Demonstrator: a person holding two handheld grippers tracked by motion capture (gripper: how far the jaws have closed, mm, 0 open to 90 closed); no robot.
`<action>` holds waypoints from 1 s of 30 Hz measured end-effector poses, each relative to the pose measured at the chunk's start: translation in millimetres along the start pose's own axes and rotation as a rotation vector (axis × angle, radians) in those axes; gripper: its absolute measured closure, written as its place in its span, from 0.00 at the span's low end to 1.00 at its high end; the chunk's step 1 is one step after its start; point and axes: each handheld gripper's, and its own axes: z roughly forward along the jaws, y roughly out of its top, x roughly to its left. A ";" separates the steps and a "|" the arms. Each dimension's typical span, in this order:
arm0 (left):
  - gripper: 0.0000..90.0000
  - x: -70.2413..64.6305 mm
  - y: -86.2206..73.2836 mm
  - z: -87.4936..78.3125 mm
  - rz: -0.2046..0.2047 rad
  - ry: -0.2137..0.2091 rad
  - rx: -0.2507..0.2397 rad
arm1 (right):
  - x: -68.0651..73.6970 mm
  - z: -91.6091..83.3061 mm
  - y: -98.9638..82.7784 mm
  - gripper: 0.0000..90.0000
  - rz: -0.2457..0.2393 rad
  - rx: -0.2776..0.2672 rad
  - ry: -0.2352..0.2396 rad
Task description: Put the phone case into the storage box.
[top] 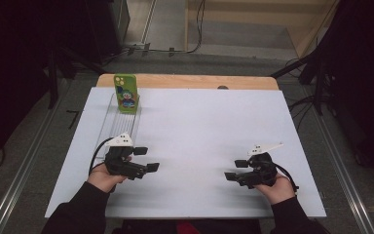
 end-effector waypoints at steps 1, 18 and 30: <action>0.20 -0.4 -0.9 0.0 0.002 -0.002 -0.002 | 0.0 0.1 0.0 0.29 -0.001 0.000 0.001; 0.20 -5.5 -16.1 -2.0 0.022 -0.007 0.015 | 0.5 0.0 -0.1 0.30 -0.004 0.003 0.001; 0.20 -8.9 -24.6 -8.8 0.037 -0.015 -0.003 | 1.1 0.7 0.1 0.30 -0.003 0.005 0.002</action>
